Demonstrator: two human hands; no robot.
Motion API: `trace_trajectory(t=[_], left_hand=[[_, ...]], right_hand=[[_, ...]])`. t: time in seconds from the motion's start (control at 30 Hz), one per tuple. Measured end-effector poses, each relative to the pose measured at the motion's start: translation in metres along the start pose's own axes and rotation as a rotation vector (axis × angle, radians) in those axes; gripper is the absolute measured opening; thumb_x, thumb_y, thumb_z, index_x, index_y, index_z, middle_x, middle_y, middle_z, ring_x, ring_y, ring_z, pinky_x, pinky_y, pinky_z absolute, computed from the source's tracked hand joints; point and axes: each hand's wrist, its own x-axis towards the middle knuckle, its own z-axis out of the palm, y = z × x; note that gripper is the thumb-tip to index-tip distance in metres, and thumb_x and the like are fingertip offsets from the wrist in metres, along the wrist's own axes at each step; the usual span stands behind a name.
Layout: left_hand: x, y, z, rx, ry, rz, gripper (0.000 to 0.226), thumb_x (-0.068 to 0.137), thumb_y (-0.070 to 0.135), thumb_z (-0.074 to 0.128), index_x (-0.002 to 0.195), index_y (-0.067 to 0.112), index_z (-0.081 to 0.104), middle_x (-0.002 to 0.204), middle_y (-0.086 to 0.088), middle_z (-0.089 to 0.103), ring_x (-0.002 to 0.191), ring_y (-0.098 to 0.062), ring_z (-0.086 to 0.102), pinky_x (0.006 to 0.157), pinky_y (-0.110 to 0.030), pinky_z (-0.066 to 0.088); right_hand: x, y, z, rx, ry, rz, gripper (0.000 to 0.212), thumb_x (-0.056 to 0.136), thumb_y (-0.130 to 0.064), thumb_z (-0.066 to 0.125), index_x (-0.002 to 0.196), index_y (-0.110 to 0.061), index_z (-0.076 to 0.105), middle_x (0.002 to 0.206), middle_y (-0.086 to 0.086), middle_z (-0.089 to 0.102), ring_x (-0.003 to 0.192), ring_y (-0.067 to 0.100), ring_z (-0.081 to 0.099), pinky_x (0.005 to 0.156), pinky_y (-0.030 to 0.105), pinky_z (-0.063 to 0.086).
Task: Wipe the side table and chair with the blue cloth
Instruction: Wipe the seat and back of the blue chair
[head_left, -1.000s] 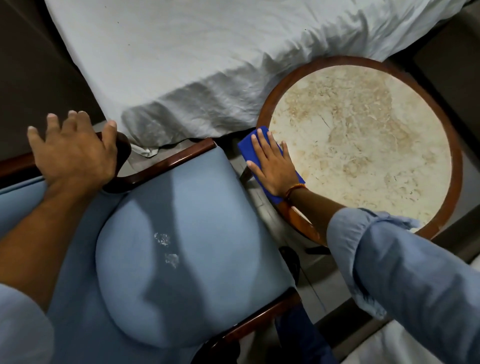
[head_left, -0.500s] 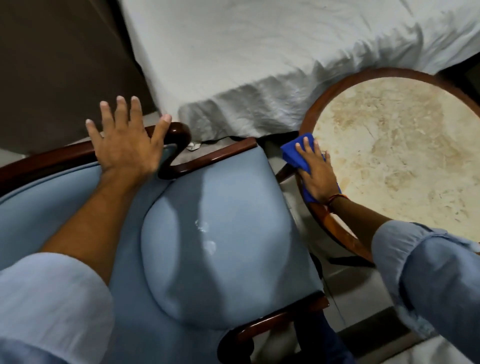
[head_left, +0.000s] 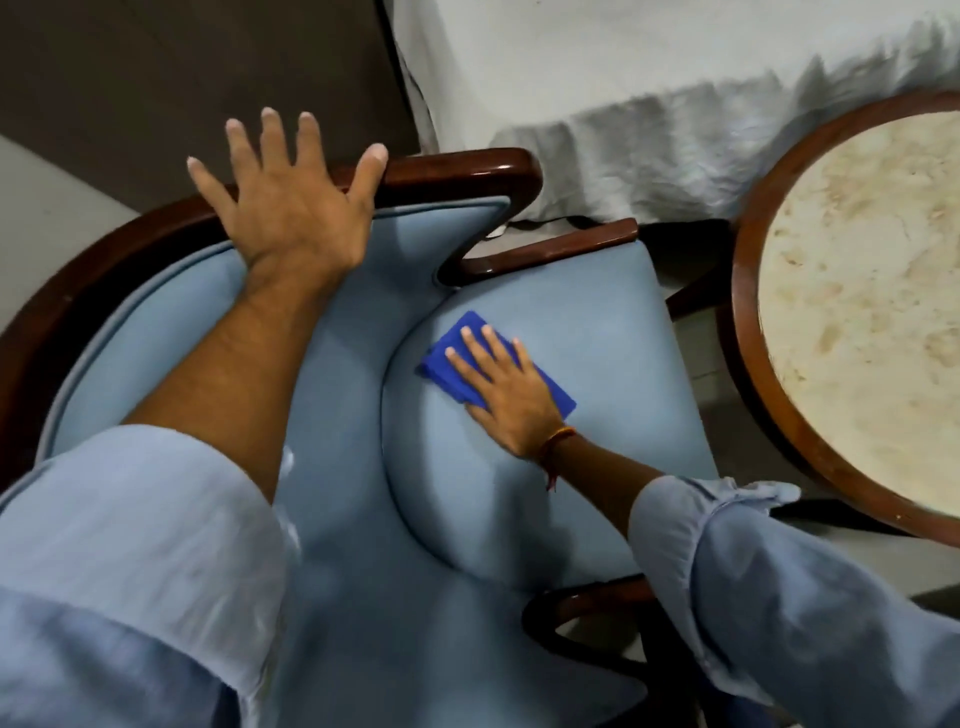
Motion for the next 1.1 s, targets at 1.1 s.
trace_trajectory(t=[1.1], left_hand=[[-0.063, -0.242, -0.021, 0.157, -0.105, -0.286, 0.101, 0.096, 0.079, 0.008, 0.16, 0.007, 0.037, 0.171, -0.012, 0.03, 0.163, -0.033, 0.011, 0.127, -0.068, 0.001]], right_hand=[[0.016, -0.234, 0.073, -0.057, -0.059, -0.538, 0.065, 0.103, -0.043, 0.039, 0.164, -0.032, 0.021, 0.174, 0.002, 0.015, 0.162, 0.029, 0.012, 0.127, 0.055, 0.016]])
